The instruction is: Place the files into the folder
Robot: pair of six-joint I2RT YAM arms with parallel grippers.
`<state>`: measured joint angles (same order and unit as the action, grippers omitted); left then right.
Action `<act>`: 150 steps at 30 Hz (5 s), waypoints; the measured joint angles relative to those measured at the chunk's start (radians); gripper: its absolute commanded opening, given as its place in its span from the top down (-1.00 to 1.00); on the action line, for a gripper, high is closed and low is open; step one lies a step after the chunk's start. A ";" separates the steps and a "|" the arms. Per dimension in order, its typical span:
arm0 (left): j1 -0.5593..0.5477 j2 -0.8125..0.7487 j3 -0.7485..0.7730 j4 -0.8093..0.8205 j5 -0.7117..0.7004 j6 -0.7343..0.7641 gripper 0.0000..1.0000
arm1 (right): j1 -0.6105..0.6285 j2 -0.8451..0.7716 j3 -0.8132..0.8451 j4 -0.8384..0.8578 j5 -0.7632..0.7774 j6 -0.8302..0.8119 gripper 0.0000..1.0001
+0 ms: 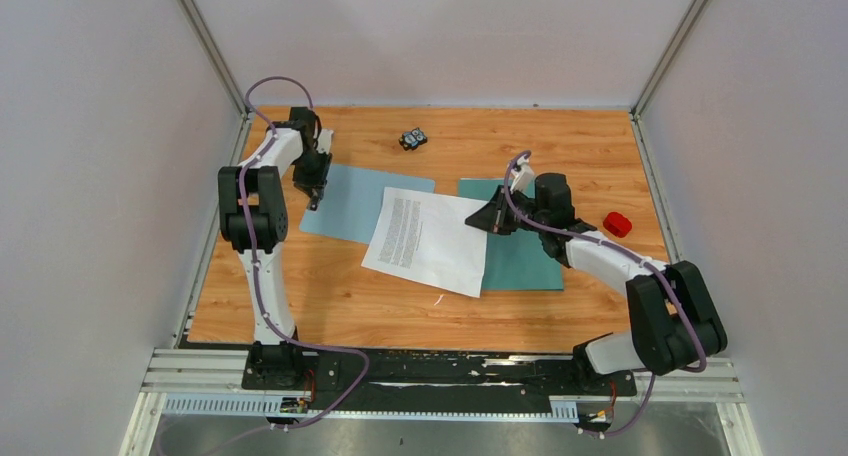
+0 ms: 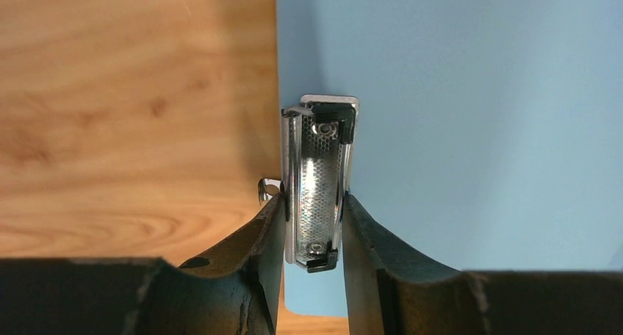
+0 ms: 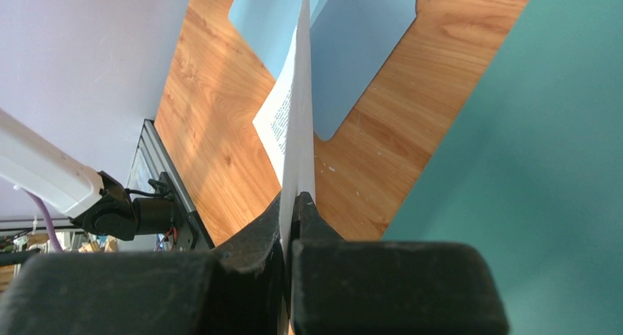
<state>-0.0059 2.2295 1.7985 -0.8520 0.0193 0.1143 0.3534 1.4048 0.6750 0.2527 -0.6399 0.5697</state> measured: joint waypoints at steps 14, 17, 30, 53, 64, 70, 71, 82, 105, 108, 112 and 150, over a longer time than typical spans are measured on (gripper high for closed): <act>-0.014 -0.204 -0.320 0.006 -0.008 -0.049 0.33 | -0.053 0.326 0.311 -0.130 -0.057 -0.048 1.00; -0.013 -0.204 -0.320 0.005 0.004 -0.049 0.38 | -0.052 0.397 0.376 -0.146 -0.076 -0.047 1.00; -0.013 -0.221 -0.345 0.019 0.057 -0.095 0.69 | 0.028 0.574 0.521 -0.211 -0.072 -0.029 1.00; 0.019 -0.227 -0.357 0.013 0.169 -0.097 1.00 | 0.068 0.734 0.746 -0.316 -0.005 -0.044 0.93; 0.038 -0.229 -0.360 0.004 0.198 -0.100 1.00 | 0.082 0.754 0.814 -0.429 0.057 -0.137 0.33; 0.039 -0.239 -0.373 0.008 0.177 -0.112 1.00 | 0.082 0.737 0.845 -0.535 0.145 -0.182 0.04; 0.039 -0.241 -0.377 0.009 0.174 -0.114 1.00 | 0.082 0.728 0.846 -0.555 0.161 -0.187 0.01; 0.038 -0.257 -0.400 0.023 0.163 -0.127 1.00 | 0.101 0.556 0.843 -0.575 0.187 -0.267 -0.20; 0.039 -0.258 -0.403 0.027 0.164 -0.125 1.00 | 0.453 0.949 1.161 -0.453 0.186 -0.770 -0.34; 0.039 -0.258 -0.403 0.027 0.166 -0.124 1.00 | 0.460 0.975 1.188 -0.476 0.189 -0.789 -0.32; 0.039 -0.258 -0.403 0.027 0.172 -0.124 1.00 | 0.472 0.988 1.193 -0.482 0.214 -0.801 -0.30; 0.066 -0.258 -0.406 0.031 0.242 -0.121 1.00 | 0.510 1.057 1.276 -0.434 0.269 -0.674 -0.19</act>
<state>0.0601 1.9713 1.3922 -0.8215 0.2611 -0.0071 0.8635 2.4615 1.9511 -0.1814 -0.3710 -0.1047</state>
